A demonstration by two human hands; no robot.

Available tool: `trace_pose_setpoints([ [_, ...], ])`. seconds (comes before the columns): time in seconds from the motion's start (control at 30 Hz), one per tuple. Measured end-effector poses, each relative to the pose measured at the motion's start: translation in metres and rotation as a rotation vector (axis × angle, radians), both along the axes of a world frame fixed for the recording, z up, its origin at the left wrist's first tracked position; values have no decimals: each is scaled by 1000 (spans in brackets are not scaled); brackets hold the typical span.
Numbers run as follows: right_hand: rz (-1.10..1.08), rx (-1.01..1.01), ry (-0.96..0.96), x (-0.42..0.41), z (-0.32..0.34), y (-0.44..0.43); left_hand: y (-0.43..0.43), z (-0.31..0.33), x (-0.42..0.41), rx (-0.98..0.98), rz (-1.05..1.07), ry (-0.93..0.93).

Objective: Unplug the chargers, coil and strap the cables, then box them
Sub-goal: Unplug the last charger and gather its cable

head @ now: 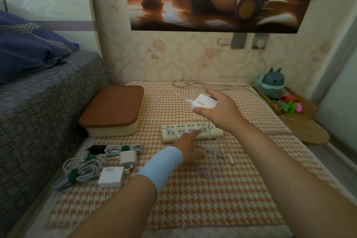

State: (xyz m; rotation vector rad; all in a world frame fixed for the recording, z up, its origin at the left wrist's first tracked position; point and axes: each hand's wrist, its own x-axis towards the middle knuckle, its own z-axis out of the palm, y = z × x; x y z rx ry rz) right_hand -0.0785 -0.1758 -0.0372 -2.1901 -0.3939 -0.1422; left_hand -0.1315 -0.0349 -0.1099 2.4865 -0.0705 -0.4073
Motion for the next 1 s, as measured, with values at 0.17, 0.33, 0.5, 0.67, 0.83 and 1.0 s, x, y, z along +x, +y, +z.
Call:
trace_pose_setpoints([
  [0.17,-68,-34,30,5,-31,-31,-7,0,1,283,-255,4],
  [0.33,47,-181,103,9,-52,-42,10,13,-16,385,-455,163],
  [0.5,350,-521,242,-11,-65,-20,28,32,-41,303,-508,296],
  [0.67,322,-619,299,-14,-65,-15,51,30,-53,204,-304,200],
  [0.83,211,-401,127,-19,-41,-19,59,22,-58,481,-364,205],
  [1.0,513,-265,248,-58,-18,-3,57,16,-61,517,-378,147],
])
